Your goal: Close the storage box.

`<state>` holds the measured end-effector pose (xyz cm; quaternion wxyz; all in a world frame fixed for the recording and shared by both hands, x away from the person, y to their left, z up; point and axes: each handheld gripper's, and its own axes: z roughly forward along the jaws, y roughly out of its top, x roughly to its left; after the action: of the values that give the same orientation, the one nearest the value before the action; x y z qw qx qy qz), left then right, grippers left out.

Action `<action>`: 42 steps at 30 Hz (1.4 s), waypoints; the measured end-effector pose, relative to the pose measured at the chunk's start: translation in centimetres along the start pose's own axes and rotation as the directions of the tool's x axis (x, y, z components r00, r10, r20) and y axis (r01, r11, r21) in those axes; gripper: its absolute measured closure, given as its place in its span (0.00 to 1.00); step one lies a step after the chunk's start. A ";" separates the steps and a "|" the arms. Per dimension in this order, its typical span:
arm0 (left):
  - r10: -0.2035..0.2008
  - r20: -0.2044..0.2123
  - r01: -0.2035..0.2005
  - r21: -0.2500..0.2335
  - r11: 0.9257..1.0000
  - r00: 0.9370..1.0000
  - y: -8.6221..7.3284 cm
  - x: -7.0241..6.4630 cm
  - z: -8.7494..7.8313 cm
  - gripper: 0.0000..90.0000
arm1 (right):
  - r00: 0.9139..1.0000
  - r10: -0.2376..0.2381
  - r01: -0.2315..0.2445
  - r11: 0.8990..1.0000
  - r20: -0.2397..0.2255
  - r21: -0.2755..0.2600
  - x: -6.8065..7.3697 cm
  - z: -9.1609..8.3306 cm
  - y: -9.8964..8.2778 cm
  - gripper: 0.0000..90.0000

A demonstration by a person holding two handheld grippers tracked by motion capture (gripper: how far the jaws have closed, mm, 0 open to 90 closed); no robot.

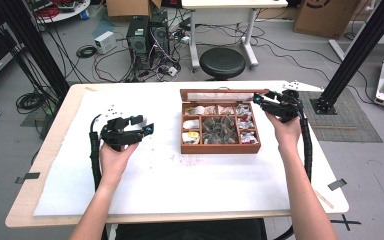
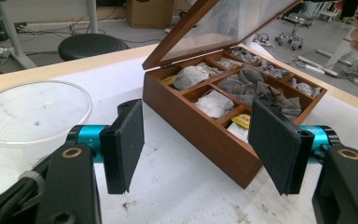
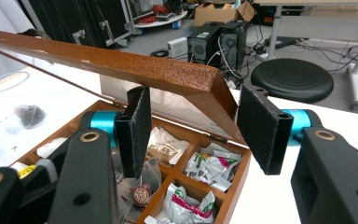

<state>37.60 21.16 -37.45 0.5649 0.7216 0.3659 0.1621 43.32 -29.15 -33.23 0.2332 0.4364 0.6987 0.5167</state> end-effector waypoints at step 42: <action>0.013 0.014 -0.013 0.018 1.000 1.000 -0.1 -0.4 0.8 0.40 | 0.998 -0.058 0.055 0.996 0.032 0.070 1.0 -0.8 -3.8 0.52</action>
<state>37.83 20.37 -37.68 0.5599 0.7302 0.3586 0.1575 40.77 -28.99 -36.39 0.2443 0.4331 0.7242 0.4778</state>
